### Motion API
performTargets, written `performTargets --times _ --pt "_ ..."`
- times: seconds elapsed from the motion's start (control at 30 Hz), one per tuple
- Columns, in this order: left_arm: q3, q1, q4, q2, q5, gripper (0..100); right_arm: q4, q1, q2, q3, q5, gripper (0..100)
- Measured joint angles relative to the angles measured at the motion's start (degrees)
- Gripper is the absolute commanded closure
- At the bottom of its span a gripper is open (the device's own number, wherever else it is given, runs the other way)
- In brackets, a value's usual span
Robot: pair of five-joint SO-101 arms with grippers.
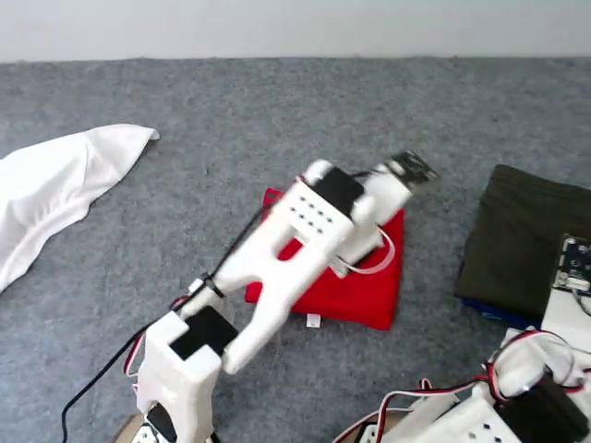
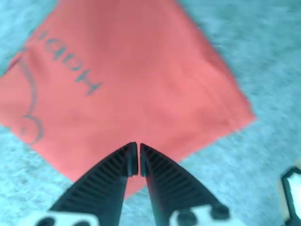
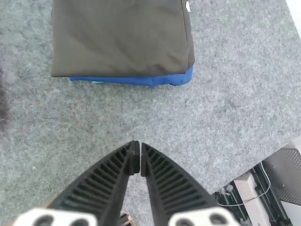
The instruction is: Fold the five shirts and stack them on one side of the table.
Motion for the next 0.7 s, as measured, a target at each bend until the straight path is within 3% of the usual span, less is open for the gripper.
performTargets --times 0.13,0.43,0.57,0.7 --pt "0.18 0.79 0.79 4.48 -0.09 99 0.00 0.00 0.00 0.00 0.00 98.3" --pt "4.92 10.90 1.49 12.31 -0.09 99 0.00 0.00 0.00 0.00 0.00 98.3" --pt "4.57 9.32 1.58 12.40 -0.09 99 0.00 0.00 0.00 0.00 0.00 98.3" --pt "1.49 3.52 1.67 7.12 -0.09 99 0.00 -1.93 0.00 0.00 0.00 98.3"
